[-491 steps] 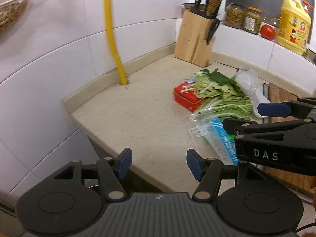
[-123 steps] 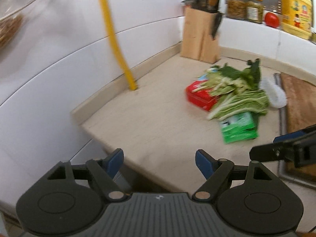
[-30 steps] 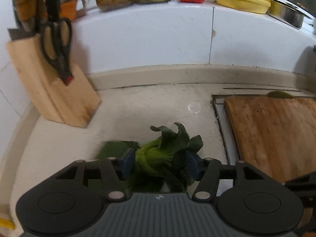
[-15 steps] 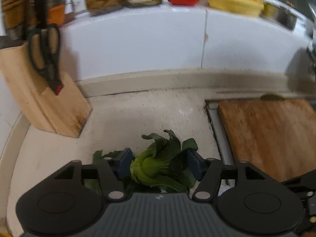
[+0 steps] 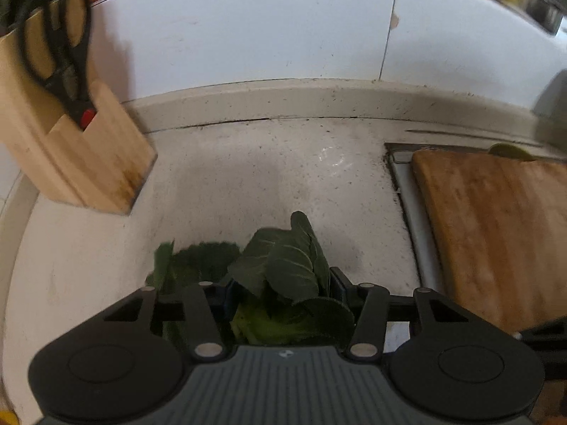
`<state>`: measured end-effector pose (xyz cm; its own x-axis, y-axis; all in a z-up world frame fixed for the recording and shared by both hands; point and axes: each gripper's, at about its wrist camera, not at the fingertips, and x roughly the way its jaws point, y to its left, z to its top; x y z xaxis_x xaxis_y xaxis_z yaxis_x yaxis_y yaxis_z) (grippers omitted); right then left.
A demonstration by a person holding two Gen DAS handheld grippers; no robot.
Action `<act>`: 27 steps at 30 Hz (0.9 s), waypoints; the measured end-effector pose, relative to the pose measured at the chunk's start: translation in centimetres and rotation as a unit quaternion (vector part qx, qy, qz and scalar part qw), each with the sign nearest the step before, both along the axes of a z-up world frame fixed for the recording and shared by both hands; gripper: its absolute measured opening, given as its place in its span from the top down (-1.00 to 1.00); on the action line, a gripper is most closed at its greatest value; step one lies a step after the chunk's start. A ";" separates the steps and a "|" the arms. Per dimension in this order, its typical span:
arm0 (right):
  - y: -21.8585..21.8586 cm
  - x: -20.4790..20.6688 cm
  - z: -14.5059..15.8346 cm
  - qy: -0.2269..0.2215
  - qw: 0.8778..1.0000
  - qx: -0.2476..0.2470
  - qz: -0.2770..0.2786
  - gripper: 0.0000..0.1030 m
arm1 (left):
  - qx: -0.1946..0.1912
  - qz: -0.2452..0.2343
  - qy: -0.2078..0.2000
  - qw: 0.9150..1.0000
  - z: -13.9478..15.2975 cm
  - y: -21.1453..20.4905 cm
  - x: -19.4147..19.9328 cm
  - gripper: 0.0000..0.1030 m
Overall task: Collect trash
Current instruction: 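Grasp the small bok choy head with the left tool while the right tool holds the net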
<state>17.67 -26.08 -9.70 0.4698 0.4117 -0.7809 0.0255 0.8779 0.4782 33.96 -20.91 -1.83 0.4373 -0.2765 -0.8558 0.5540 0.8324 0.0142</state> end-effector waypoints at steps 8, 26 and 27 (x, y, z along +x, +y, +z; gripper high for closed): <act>-2.4 -1.3 1.5 -0.015 0.998 0.049 -0.048 0.41 | -0.081 0.047 -0.006 0.996 4.4 4.2 -2.6 0.14; -2.7 -3.2 3.5 -0.032 0.996 0.060 -0.052 0.41 | -0.072 0.059 -0.024 0.995 5.7 4.7 -5.7 0.47; -2.9 -3.3 3.3 -0.030 0.996 0.062 -0.052 0.41 | -0.059 0.054 -0.032 0.996 5.5 3.8 -5.2 0.34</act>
<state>14.38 -28.98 -6.37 0.5591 0.4505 -0.6960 0.0812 0.8057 0.5868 28.72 -17.12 3.67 0.5228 -0.3209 -0.7897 0.4617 0.8854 -0.0540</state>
